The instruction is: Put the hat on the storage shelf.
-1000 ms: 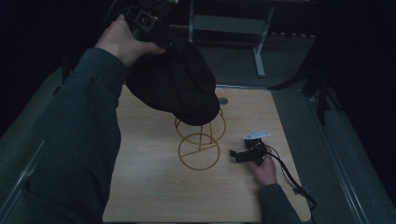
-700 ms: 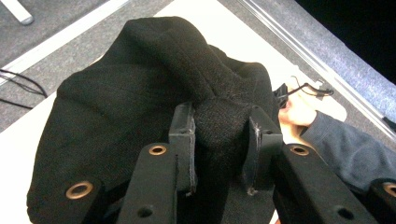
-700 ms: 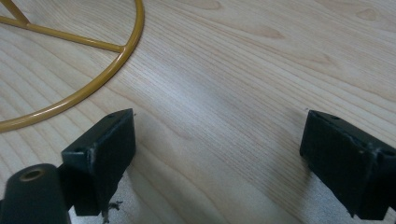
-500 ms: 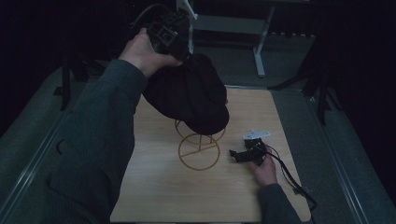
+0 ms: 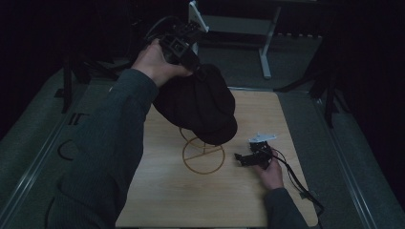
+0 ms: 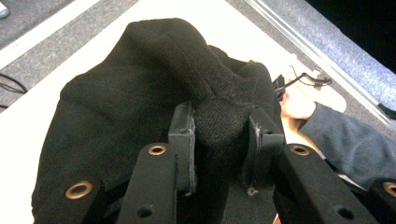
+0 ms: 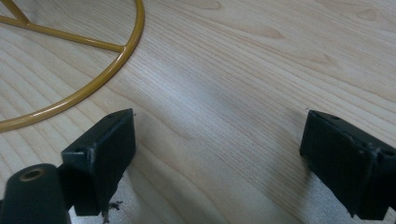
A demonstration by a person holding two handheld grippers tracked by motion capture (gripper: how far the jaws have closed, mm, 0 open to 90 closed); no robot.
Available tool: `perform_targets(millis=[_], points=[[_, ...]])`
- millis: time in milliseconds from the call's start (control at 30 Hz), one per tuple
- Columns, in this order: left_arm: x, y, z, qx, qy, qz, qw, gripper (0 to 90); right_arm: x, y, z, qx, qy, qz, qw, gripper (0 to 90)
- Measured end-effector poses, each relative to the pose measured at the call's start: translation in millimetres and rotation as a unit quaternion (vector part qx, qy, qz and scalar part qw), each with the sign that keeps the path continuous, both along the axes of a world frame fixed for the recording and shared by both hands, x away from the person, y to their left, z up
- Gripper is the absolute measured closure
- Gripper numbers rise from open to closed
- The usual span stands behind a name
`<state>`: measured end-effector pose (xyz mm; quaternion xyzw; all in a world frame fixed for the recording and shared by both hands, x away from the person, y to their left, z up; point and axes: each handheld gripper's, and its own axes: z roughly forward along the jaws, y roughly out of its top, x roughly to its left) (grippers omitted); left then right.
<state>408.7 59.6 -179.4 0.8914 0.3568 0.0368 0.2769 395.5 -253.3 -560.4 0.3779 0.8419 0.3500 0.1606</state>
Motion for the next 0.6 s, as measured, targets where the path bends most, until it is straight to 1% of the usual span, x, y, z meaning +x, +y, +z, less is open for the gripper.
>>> perform_targets(millis=[367, 600], points=[[1.0, -2.9, -13.5, 0.001, 0.004, -0.005, 1.0000, 68.1, 0.0, 0.0, 0.0, 0.000, 0.000, 0.000, 1.0000, 10.2], [4.1, -0.2, -26.6, 0.000, 0.015, -0.006, 0.9999, 67.8, -0.1, 0.0, 0.0, 0.000, 0.000, 0.000, 1.0000, 10.2]])
